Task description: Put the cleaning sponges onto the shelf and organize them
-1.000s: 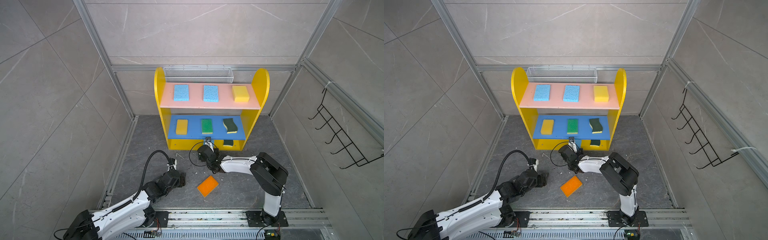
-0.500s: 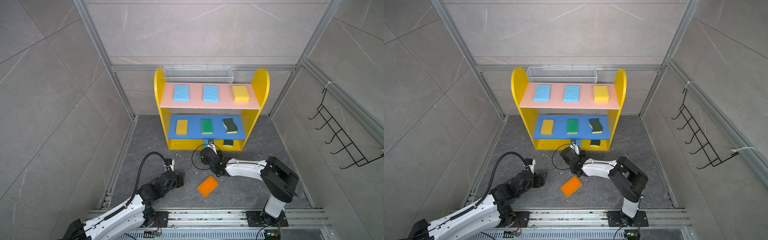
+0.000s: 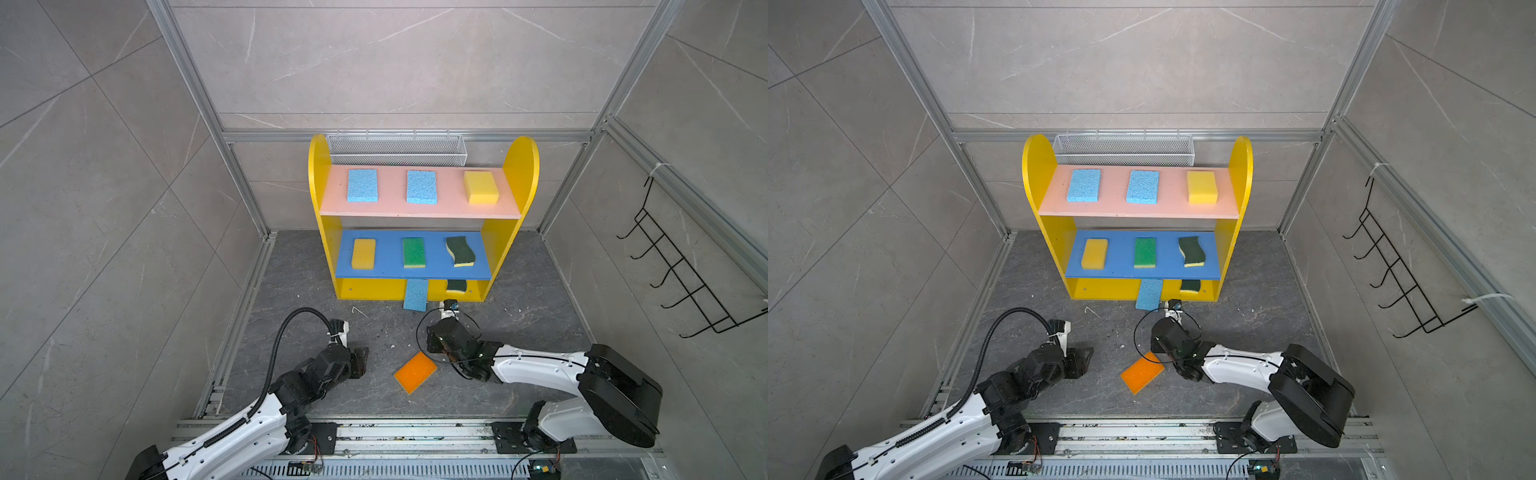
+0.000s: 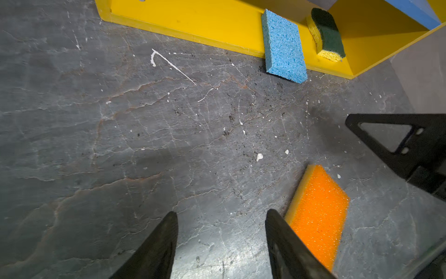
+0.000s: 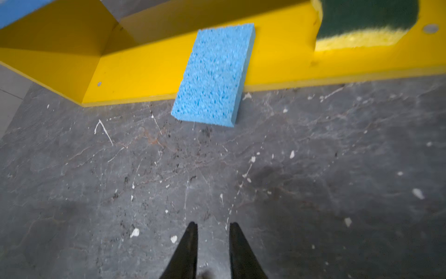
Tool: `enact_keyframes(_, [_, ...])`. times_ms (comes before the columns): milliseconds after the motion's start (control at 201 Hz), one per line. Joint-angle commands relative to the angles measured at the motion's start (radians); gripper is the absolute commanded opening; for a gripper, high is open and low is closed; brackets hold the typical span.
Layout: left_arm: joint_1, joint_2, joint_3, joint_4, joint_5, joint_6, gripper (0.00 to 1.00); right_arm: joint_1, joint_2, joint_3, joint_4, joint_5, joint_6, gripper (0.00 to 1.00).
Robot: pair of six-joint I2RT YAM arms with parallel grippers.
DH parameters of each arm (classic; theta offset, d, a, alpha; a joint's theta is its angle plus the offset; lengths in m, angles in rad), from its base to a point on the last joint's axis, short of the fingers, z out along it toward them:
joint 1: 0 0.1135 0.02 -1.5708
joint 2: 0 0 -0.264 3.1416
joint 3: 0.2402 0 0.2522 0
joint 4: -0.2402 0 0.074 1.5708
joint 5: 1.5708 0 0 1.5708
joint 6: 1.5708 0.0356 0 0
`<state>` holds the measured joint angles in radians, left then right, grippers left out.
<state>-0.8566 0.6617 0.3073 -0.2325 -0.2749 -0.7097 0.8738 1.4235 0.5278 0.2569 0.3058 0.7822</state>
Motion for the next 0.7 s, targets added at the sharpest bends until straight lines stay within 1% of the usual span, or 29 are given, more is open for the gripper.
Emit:
enact_keyframes(0, [0.007,0.017,-0.008,0.101,0.043,0.009,0.57,-0.047,0.043,-0.068,0.258,-0.138,0.124,0.20])
enact_keyframes(60, [0.007,0.031,-0.008,0.121,0.048,0.009,0.56,-0.061,0.086,-0.076,0.323,-0.163,0.141,0.18])
enact_keyframes(169, [0.007,0.046,-0.008,0.134,0.042,0.009,0.56,-0.062,0.141,-0.050,0.346,-0.172,0.141,0.15])
enact_keyframes(294, [0.008,0.046,-0.016,0.135,0.023,0.007,0.56,-0.078,0.205,-0.045,0.421,-0.177,0.158,0.14])
enact_keyframes(433, [0.008,0.051,-0.023,0.139,0.005,0.006,0.56,-0.108,0.311,-0.069,0.576,-0.184,0.212,0.14])
enact_keyframes(548, [0.008,0.061,-0.023,0.143,0.000,0.010,0.56,-0.120,0.393,-0.064,0.662,-0.184,0.232,0.13])
enact_keyframes(568, [0.008,0.063,-0.023,0.144,-0.002,0.009,0.56,-0.121,0.405,-0.062,0.676,-0.185,0.258,0.13])
enact_keyframes(617, [0.009,0.068,-0.023,0.147,-0.004,0.009,0.56,-0.126,0.435,-0.058,0.719,-0.188,0.265,0.12])
enact_keyframes(692, [0.010,0.074,-0.026,0.155,-0.007,0.009,0.55,-0.128,0.469,-0.048,0.747,-0.188,0.276,0.12])
